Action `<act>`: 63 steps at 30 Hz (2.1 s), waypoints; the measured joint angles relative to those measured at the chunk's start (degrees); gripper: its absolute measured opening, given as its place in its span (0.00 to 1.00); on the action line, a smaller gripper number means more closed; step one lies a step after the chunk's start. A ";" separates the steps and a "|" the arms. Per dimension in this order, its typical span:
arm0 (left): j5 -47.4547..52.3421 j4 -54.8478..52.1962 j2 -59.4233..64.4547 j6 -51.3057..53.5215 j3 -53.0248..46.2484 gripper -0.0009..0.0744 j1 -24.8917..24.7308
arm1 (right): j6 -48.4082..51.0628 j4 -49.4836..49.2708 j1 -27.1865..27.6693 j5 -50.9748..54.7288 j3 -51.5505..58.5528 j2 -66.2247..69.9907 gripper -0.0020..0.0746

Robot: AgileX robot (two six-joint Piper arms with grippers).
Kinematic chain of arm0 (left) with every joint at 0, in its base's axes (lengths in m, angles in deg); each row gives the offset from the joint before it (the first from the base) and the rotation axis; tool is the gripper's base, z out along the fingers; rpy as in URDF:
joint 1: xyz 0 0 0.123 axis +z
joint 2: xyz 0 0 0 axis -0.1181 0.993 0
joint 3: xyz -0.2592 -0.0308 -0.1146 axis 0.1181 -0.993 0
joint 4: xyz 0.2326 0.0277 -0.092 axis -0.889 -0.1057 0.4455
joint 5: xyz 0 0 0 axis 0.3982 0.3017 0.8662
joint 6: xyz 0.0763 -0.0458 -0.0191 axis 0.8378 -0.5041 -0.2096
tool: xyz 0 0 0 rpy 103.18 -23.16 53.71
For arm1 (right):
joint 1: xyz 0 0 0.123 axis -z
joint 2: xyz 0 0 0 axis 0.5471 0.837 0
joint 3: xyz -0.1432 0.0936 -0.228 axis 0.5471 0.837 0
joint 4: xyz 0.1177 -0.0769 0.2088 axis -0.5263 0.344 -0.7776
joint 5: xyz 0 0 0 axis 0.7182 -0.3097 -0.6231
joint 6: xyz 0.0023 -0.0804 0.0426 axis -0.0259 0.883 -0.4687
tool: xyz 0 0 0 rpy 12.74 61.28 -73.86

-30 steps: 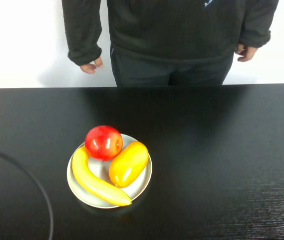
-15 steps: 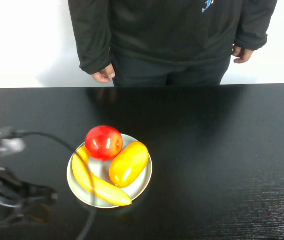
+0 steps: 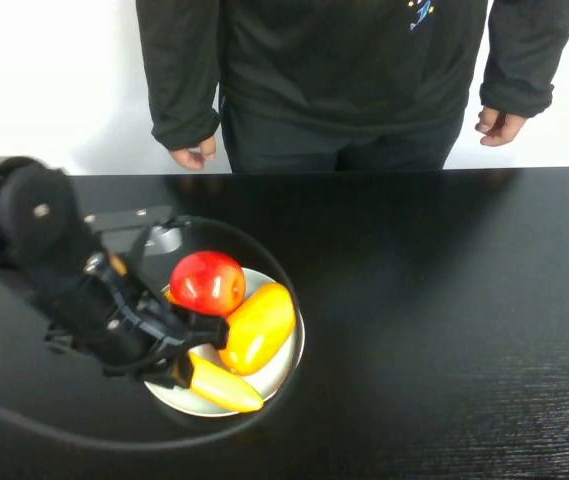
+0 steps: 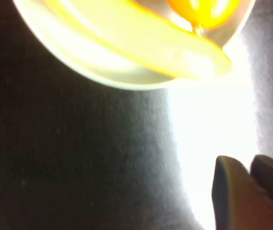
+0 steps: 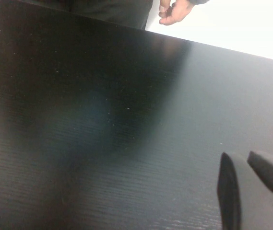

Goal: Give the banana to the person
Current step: Pick up the banana

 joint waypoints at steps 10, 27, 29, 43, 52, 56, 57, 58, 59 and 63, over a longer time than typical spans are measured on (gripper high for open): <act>-2.34 -0.95 11.27 -2.87 2.64 0.63 0.00 | 0.00 0.00 0.00 0.00 0.00 0.00 0.01; -12.59 -6.63 19.50 -18.55 3.34 0.67 1.96 | 0.00 0.00 0.00 0.00 0.00 0.00 0.01; -13.18 -6.32 20.39 -18.64 3.60 0.67 1.96 | 0.00 0.00 0.00 0.00 0.00 0.00 0.01; -7.89 -7.22 23.34 -19.40 10.39 0.67 2.07 | 0.00 0.00 0.00 0.00 0.00 0.00 0.01; -8.57 -7.84 24.76 -21.28 10.93 0.67 3.69 | 0.00 0.00 0.00 0.00 0.00 0.00 0.01; -9.22 -7.08 26.54 -22.13 11.13 0.67 3.69 | 0.00 0.00 0.00 0.00 0.00 0.00 0.01; -9.37 -6.95 26.94 -22.29 11.13 0.67 3.69 | 0.00 0.00 0.00 0.00 0.00 0.00 0.01; -9.37 -6.95 27.06 -22.73 11.13 0.67 3.69 | 0.00 0.00 0.00 0.00 0.00 0.00 0.01; -9.48 -6.95 27.20 -22.99 11.13 0.67 3.69 | 0.00 0.00 0.00 0.00 0.00 0.00 0.01; -9.61 -6.95 27.67 -23.35 11.13 0.67 3.69 | 0.00 0.00 0.00 0.00 0.00 0.00 0.01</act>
